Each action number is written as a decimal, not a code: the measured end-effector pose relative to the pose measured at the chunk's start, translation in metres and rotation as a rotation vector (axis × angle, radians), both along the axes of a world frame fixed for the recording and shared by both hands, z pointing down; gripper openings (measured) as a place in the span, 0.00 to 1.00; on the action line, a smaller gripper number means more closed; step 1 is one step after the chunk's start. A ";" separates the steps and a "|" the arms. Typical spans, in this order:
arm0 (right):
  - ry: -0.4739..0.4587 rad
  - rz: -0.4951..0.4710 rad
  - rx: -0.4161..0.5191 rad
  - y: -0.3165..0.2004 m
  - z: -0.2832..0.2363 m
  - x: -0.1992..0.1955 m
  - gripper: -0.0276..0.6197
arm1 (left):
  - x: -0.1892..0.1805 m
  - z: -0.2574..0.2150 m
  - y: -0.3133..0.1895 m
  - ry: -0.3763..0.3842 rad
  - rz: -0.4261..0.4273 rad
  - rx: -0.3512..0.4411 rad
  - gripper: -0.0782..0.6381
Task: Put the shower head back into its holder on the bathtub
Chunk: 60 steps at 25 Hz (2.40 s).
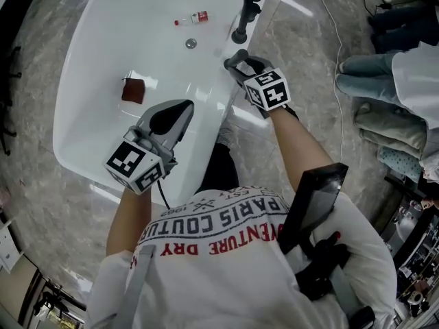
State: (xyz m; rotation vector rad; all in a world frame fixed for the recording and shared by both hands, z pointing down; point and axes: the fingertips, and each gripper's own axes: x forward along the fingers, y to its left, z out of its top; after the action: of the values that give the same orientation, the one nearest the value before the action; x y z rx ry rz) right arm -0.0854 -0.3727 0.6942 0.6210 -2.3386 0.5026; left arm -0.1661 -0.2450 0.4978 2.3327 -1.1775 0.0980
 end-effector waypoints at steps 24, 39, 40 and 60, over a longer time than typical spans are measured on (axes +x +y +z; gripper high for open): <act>-0.483 0.014 0.207 0.346 -0.316 0.151 0.04 | 0.189 -0.125 0.221 -0.034 0.306 0.202 0.11; -0.538 0.014 0.228 0.497 -0.371 0.144 0.04 | 0.182 -0.187 0.370 -0.088 0.282 0.270 0.11; -0.545 0.022 0.230 0.511 -0.375 0.140 0.04 | 0.177 -0.190 0.383 -0.089 0.284 0.275 0.11; -0.569 0.066 0.293 0.680 -0.400 0.080 0.04 | 0.110 -0.213 0.552 -0.092 0.312 0.340 0.11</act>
State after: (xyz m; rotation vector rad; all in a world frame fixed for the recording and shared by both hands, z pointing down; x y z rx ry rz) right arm -0.0053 0.3077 0.2943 0.7676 -2.9736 0.4049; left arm -0.0556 0.3074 0.2846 2.8277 -0.9192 0.1241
